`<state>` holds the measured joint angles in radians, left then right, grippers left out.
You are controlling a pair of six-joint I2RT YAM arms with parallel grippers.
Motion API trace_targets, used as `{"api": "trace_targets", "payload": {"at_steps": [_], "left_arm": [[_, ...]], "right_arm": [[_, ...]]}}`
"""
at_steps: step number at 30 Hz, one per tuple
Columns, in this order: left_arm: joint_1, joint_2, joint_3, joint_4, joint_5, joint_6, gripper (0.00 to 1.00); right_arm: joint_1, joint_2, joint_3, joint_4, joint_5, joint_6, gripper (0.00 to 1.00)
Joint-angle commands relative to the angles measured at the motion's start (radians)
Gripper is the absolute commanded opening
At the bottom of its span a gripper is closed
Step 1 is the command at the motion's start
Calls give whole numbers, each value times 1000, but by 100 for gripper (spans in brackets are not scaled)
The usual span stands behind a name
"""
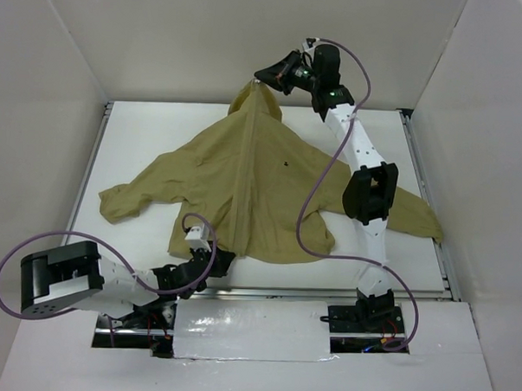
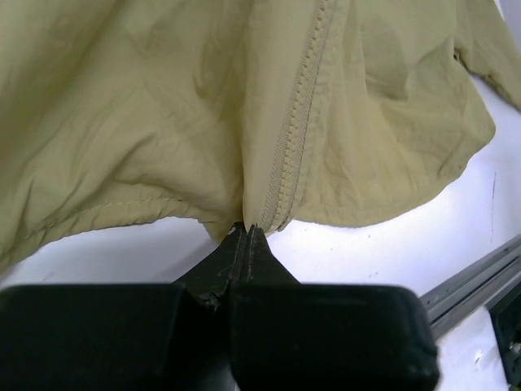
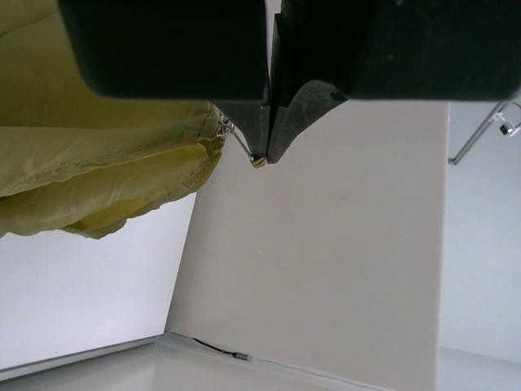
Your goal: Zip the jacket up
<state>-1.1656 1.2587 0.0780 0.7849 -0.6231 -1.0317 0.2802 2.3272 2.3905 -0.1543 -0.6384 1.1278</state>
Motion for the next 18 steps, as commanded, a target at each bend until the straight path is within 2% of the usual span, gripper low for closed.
{"api": "trace_targets", "payload": {"at_steps": [1, 5, 6, 7, 8, 9, 10, 11, 12, 14, 15, 18], "left_arm": [[-20, 39, -21, -171, 69, -42, 0], [-20, 28, 23, -206, 65, -31, 0], [-19, 16, 43, -276, 62, -31, 0], [-20, -17, 90, -312, 59, -12, 10], [-20, -40, 118, -355, 53, -8, 29], [-19, -65, 146, -457, 43, -5, 54], [-20, -123, 204, -508, 24, -2, 67], [-20, -157, 238, -620, 11, 5, 99], [-20, -186, 270, -680, -3, 9, 99], [-19, -264, 389, -833, -84, -7, 99], [-19, -281, 478, -1013, -122, -52, 99], [13, -317, 623, -1279, -252, -129, 99]], "right_arm": [[-81, -69, 47, 179, 123, -20, 0], [-82, -68, 30, 214, 53, -25, 0], [-84, -60, 30, 211, 30, -26, 2], [-82, -60, 26, 207, 23, -34, 19], [-82, -61, 24, 194, 25, -58, 30], [-84, -71, 24, 162, 48, -74, 53], [-85, -77, 25, 138, 61, -88, 65], [-88, -92, 30, 99, 72, -112, 77], [-104, -98, 38, 82, 83, -117, 100], [-122, -112, 68, 41, 74, -109, 100], [-140, -129, 91, 21, 69, -108, 100], [-151, -202, 84, -94, 71, -152, 100]]}}
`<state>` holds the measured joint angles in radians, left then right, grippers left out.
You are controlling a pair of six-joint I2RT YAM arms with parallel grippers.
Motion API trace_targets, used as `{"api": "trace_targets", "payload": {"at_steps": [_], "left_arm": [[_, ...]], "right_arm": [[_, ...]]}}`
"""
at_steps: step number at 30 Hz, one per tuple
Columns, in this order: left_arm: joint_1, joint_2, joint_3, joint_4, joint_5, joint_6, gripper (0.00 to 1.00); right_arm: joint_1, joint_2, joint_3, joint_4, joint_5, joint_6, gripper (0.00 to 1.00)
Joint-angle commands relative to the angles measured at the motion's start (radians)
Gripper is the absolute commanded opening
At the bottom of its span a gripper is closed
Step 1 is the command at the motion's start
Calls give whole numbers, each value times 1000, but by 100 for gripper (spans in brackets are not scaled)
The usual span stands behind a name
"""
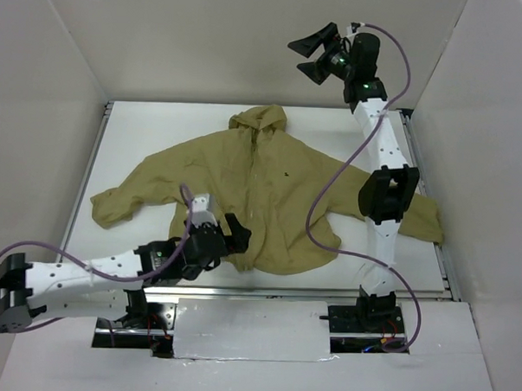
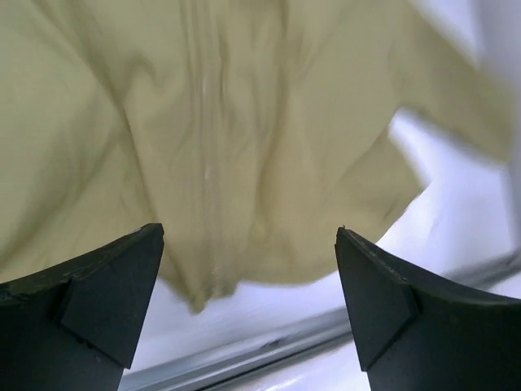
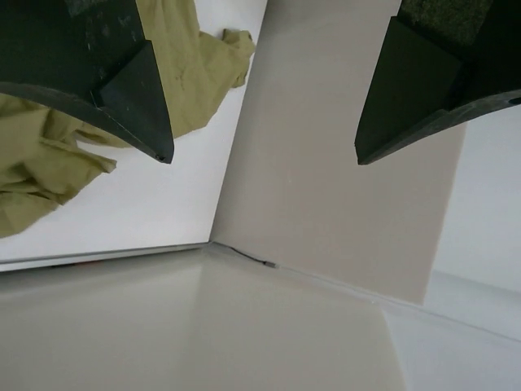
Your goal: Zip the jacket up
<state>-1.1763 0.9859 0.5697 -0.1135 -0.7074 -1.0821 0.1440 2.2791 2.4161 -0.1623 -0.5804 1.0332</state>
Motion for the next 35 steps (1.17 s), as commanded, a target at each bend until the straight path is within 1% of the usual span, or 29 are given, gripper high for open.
{"api": "trace_targets", "payload": {"at_steps": [1, 2, 3, 4, 5, 6, 7, 8, 9, 10, 11, 12, 13, 14, 15, 16, 17, 18, 21, 23, 24, 26, 29, 35], "left_arm": [[46, -44, 216, -497, -185, -73, 99], [78, -43, 254, -520, -190, -40, 99], [178, -38, 287, -531, -158, 46, 99], [251, -26, 359, -519, -115, 104, 99], [402, -18, 398, -512, -63, 167, 99], [468, -6, 485, -525, 15, 244, 100], [528, -6, 524, -552, 23, 269, 99], [619, -6, 565, -569, 17, 289, 99], [662, -18, 640, -596, 28, 306, 99], [743, -24, 674, -633, 39, 312, 99], [780, -33, 705, -649, 48, 318, 100], [808, -56, 758, -663, 71, 336, 99], [831, -67, 780, -676, 74, 349, 99], [848, -81, 798, -701, 72, 373, 99], [850, -107, 821, -718, 56, 384, 99], [850, -122, 825, -735, 18, 393, 99], [850, -142, 823, -748, -1, 404, 99], [851, -179, 808, -770, -10, 427, 99], [851, -263, 767, -823, -30, 452, 99], [851, -309, 745, -854, -29, 456, 99], [851, -357, 719, -871, -26, 465, 99], [851, -413, 681, -891, -35, 472, 99], [851, -460, 651, -931, -66, 467, 99], [851, -480, 636, -940, -90, 464, 99]], "right_arm": [[-14, -235, 19, -121, 23, -120, 100], [-8, -280, -6, -162, 49, -154, 100], [0, -329, -59, -268, 72, -200, 100], [9, -440, -90, -336, 108, -307, 100], [47, -508, -136, -391, 236, -365, 100], [77, -582, -272, -455, 304, -433, 100], [110, -745, -348, -474, 382, -540, 100], [180, -826, -439, -479, 525, -573, 100], [202, -907, -606, -480, 565, -602, 100], [222, -985, -673, -485, 588, -622, 100], [235, -1130, -740, -503, 618, -619, 100], [236, -1199, -855, -516, 646, -613, 100], [236, -1266, -905, -529, 662, -604, 100], [236, -1397, -960, -551, 677, -596, 100], [236, -1461, -1048, -559, 694, -593, 100], [236, -1519, -1084, -572, 697, -594, 100], [239, -1571, -1113, -588, 702, -596, 100], [241, -1657, -1144, -636, 724, -599, 100], [252, -1785, -1163, -732, 772, -595, 100], [252, -1826, -1161, -793, 791, -599, 100], [252, -1851, -1161, -810, 798, -604, 100], [252, -1868, -1172, -847, 829, -604, 100], [255, -1879, -1207, -853, 884, -602, 100], [253, -1862, -1227, -830, 887, -598, 100]]}}
